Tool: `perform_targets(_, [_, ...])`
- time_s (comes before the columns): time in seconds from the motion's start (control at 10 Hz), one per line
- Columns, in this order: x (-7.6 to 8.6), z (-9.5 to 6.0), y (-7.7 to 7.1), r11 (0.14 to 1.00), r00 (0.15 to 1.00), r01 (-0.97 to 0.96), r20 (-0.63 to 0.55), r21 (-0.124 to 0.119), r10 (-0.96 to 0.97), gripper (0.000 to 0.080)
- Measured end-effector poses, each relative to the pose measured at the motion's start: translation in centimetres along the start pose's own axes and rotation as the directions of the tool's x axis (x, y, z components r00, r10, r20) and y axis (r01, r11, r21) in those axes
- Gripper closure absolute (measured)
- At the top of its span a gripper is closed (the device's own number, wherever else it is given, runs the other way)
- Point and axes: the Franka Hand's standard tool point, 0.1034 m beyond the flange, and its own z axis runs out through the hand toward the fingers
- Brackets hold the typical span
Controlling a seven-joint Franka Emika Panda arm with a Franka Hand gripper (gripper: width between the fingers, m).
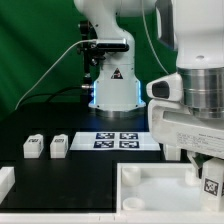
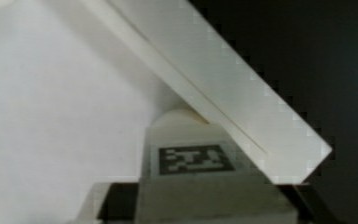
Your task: Assemble one leg
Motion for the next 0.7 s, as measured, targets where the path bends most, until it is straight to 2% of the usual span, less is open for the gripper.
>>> perform_targets(0.1, [0.06, 0.01, 0.00, 0.997, 0.997, -0.077, 0.005, 0.005, 0.077, 0.0506])
perform_targets(0.2, [0.21, -0.03, -0.04, 0.953, 0.953, -0.302, 0.030, 0.016, 0.301, 0.0506])
perform_targets(0.3, [0.11, -0.03, -0.15, 0.885, 0.885, -0.466, 0.033, 0.012, 0.465, 0.0506])
perform_targets(0.4, [0.15, 0.00, -0.20, 0.766, 0.766, -0.642, 0.069, 0.030, 0.639, 0.0506])
perform_targets(0.5, [0.21, 0.01, -0.06, 0.596, 0.599, -0.801, 0.115, 0.061, 0.793, 0.0506])
perform_targets(0.6, [0.17, 0.02, -0.10, 0.529, 0.534, -0.845, 0.126, 0.073, 0.836, 0.0506])
perform_targets(0.7, [0.20, 0.01, -0.10, 0.498, 0.503, -0.864, 0.126, 0.070, 0.855, 0.0506])
